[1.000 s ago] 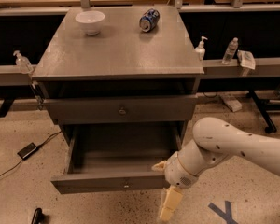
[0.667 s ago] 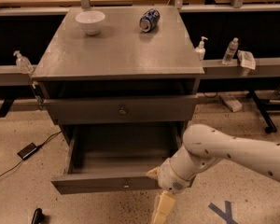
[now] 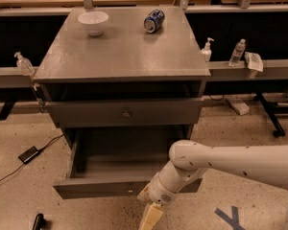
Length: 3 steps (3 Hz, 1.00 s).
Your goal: Close middle drawer
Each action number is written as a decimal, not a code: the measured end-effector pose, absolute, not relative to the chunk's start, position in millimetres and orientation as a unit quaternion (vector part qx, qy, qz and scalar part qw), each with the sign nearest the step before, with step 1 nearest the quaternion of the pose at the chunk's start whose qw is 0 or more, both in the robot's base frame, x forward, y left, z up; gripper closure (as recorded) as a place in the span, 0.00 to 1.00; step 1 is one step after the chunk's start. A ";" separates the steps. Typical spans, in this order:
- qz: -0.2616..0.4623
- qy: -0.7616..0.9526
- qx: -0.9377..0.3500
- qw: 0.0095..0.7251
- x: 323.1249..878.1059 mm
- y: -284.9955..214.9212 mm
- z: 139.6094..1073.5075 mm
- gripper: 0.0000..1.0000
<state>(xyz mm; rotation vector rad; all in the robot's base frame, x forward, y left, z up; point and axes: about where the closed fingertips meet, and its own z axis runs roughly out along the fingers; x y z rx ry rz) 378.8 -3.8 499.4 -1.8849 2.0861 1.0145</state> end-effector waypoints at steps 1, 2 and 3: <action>0.336 0.702 -0.624 0.068 379.1 4.8 474.8 0.48; 0.321 0.712 -0.621 0.066 382.5 4.9 456.3 0.69; 0.292 0.731 -0.613 0.064 395.7 -0.3 435.6 0.93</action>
Offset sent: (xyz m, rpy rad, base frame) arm 0.0171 0.0045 -0.0726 -0.1058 -0.0520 -0.0771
